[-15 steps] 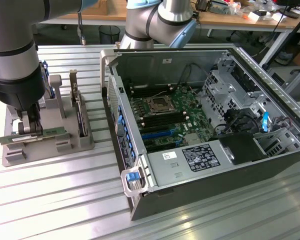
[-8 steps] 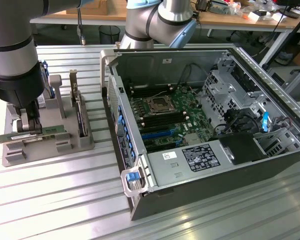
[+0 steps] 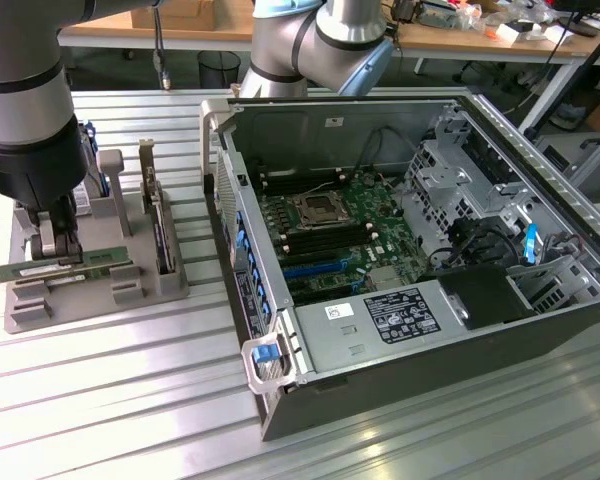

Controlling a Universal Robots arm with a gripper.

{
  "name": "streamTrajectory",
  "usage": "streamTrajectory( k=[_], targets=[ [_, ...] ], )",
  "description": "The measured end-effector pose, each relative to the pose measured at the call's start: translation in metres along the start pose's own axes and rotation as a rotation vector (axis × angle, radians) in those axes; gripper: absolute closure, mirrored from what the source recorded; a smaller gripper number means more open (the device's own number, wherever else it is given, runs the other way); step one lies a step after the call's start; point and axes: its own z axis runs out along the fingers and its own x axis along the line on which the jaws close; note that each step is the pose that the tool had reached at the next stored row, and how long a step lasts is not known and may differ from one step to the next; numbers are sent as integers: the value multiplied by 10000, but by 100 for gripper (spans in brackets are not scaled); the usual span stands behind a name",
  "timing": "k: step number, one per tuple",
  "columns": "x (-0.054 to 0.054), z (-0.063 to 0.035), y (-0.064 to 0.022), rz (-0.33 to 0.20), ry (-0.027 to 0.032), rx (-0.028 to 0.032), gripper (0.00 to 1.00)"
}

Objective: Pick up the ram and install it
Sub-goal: 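Pick up the ram and move it above insertion slot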

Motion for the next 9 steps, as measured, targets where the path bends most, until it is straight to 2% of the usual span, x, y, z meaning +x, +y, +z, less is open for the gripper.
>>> streamTrajectory(
  k=[9],
  targets=[
    [-2,-66,3,0,0,0,88]
  ],
)
